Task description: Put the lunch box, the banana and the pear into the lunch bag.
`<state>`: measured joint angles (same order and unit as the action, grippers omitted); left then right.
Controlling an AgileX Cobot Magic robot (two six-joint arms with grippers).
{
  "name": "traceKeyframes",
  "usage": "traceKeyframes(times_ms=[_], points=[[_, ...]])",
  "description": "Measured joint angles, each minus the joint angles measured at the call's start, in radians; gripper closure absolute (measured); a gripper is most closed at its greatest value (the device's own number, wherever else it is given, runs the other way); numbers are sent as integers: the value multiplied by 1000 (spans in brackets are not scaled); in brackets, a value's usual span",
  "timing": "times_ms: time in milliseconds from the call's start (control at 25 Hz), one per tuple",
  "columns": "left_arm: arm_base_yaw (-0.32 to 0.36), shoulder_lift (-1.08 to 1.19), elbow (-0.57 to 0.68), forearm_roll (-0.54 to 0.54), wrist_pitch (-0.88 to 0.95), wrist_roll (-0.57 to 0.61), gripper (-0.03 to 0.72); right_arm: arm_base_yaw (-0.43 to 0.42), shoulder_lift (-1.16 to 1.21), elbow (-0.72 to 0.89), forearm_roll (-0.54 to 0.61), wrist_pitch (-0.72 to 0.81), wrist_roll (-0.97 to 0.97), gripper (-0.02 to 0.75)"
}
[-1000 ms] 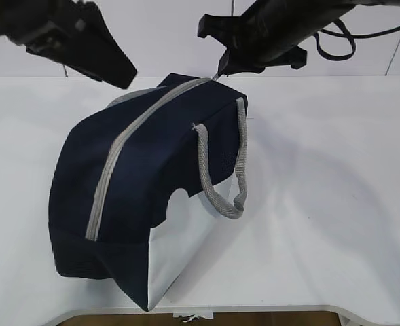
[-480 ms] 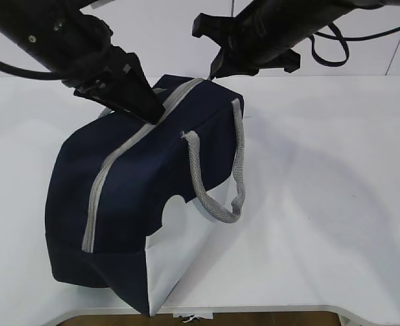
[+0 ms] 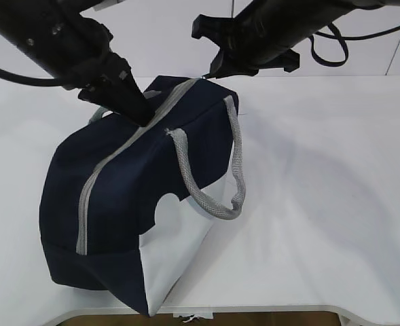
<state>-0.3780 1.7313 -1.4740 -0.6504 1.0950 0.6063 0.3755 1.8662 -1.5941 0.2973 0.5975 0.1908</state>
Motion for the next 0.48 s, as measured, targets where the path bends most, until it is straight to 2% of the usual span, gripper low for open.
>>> traceKeyframes(times_ms=[480], points=[[0,-30,-75,47,96,0,688,-2,4,-30,14,-4,-8,737]])
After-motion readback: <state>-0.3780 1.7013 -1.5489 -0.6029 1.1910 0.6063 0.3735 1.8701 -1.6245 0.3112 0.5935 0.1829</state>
